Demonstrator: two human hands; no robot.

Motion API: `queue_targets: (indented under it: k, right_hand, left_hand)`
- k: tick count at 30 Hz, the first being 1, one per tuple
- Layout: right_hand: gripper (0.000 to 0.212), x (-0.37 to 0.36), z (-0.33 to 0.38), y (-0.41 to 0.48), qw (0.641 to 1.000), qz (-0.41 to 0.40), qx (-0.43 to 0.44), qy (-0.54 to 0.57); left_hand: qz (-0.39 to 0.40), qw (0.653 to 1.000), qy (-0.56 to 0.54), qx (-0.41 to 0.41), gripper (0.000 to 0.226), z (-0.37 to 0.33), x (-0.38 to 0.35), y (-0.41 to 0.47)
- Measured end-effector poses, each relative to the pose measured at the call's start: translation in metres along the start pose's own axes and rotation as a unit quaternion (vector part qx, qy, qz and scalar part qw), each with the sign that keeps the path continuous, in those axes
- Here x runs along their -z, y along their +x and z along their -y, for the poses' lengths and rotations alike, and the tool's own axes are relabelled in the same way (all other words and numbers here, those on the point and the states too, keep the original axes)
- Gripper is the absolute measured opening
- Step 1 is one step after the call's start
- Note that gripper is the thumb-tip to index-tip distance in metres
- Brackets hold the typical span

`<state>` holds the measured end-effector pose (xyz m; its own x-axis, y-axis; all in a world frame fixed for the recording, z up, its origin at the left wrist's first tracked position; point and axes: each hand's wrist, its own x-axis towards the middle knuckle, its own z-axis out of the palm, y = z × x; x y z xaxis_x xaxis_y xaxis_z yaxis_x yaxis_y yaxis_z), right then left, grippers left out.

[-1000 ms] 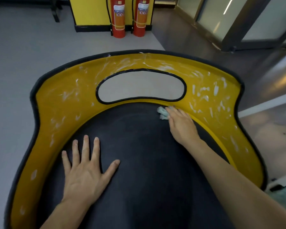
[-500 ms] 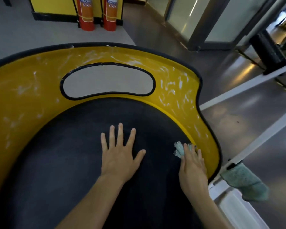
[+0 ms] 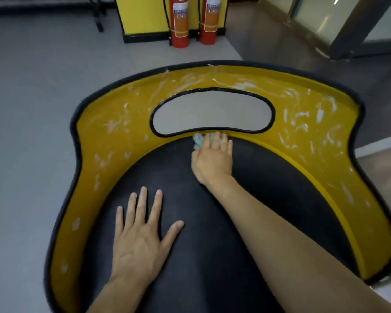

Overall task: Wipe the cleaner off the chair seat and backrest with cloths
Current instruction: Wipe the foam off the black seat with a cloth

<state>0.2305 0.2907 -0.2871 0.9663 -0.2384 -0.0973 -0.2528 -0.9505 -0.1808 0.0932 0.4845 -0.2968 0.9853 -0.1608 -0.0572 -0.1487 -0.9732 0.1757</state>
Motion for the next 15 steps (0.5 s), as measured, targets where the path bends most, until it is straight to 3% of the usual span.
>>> queue_targets:
  k: [5, 9, 11, 15]
  right_hand:
    - [0.066, -0.017, 0.067, -0.033, 0.982, 0.026, 0.184, -0.018]
    - [0.058, -0.014, 0.049, -0.049, 0.959, 0.043, 0.279, -0.033]
    - [0.057, -0.004, 0.020, -0.043, 0.961, 0.039, 0.269, -0.047]
    - [0.056, 0.018, -0.071, -0.027, 0.990, 0.017, 0.135, -0.032]
  left_hand:
    - [-0.023, 0.998, 0.001, 0.053, 0.085, 0.011, -0.001, -0.007]
    - [-0.028, 0.998, 0.017, 0.056, 0.084, 0.009, -0.004, -0.007]
    - [-0.024, 0.998, 0.016, 0.063, 0.087, 0.009, -0.004, -0.005]
    - [-0.019, 0.997, 0.011, 0.076, 0.091, 0.003, -0.002, 0.003]
